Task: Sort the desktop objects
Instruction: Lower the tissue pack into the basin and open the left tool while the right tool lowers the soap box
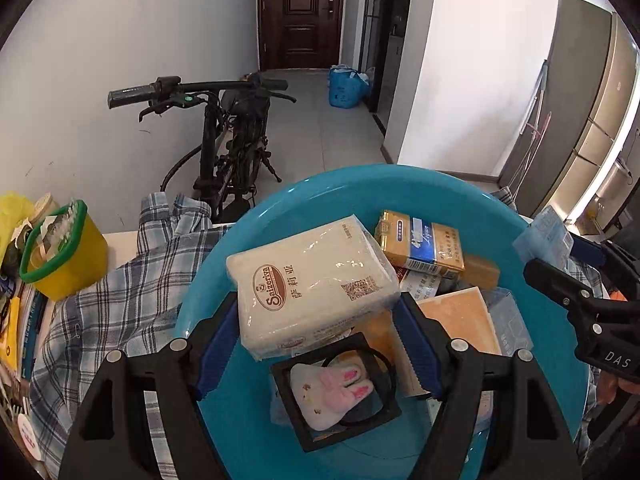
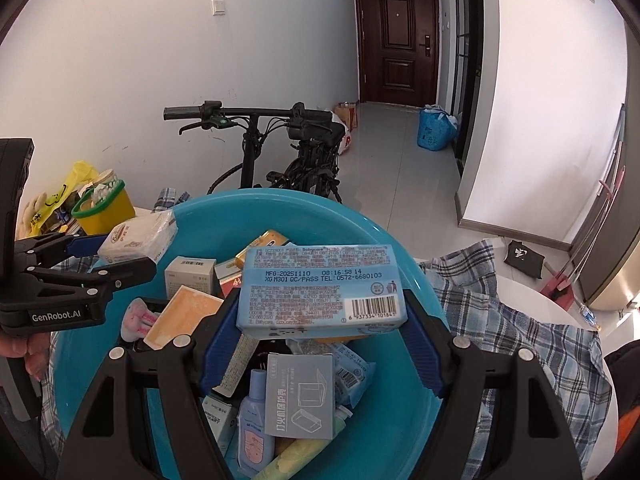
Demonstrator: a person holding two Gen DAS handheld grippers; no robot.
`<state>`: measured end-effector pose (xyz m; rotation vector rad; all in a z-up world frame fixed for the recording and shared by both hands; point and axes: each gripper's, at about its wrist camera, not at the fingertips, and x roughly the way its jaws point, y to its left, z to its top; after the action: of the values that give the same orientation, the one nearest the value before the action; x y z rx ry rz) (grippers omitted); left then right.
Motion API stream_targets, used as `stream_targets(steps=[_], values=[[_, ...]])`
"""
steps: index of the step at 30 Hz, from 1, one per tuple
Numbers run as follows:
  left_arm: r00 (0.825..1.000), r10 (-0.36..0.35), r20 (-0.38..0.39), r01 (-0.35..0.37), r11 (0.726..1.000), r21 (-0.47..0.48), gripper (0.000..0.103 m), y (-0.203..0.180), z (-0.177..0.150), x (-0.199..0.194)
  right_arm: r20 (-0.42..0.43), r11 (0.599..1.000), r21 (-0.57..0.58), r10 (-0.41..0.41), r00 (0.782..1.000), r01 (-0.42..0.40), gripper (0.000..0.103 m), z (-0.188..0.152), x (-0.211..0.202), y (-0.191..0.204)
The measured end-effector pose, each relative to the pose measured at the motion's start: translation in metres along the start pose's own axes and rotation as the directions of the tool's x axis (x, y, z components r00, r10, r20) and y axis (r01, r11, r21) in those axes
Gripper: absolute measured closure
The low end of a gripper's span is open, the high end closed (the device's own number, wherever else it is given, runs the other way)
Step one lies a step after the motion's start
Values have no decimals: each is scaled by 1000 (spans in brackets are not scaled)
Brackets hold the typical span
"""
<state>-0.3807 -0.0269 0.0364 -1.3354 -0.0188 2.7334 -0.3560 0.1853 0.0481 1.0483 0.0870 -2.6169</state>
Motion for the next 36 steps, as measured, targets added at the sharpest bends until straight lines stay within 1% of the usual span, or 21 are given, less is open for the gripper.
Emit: stream_targets(steps=[3, 7, 15, 17, 21, 23, 30, 36], values=[[1000, 9, -13, -9, 1000, -7, 26, 3, 0, 5, -10, 1000, 3, -1, 1000, 1, 29, 0, 3, 0], [1000, -13, -24, 12, 1000, -12, 26, 3, 0, 7, -14, 1000, 6, 1, 1000, -1, 29, 0, 4, -1], [1000, -13, -13, 12, 1000, -15, 26, 2, 0, 3, -14, 1000, 1, 5, 1000, -5, 29, 1, 4, 0], [1000, -20, -12, 20, 1000, -23, 24, 3, 1, 3, -15, 1000, -1, 6, 1000, -6, 29, 0, 4, 1], [999, -37, 4, 37, 999, -29, 21, 3, 1, -1, -18, 1000, -5, 5, 1000, -6, 29, -1, 5, 3], [999, -42, 11, 42, 999, -33, 18, 4, 2, -3, -20, 1000, -6, 4, 1000, -4, 29, -1, 5, 3], [998, -42, 44, 44, 998, -47, 18, 7, 4, -13, -29, 1000, -11, 2, 1000, -3, 29, -1, 8, 4], [998, -38, 49, 40, 998, -50, 18, 8, 4, -15, -45, 1000, -15, 5, 999, -5, 29, -3, 12, 4]])
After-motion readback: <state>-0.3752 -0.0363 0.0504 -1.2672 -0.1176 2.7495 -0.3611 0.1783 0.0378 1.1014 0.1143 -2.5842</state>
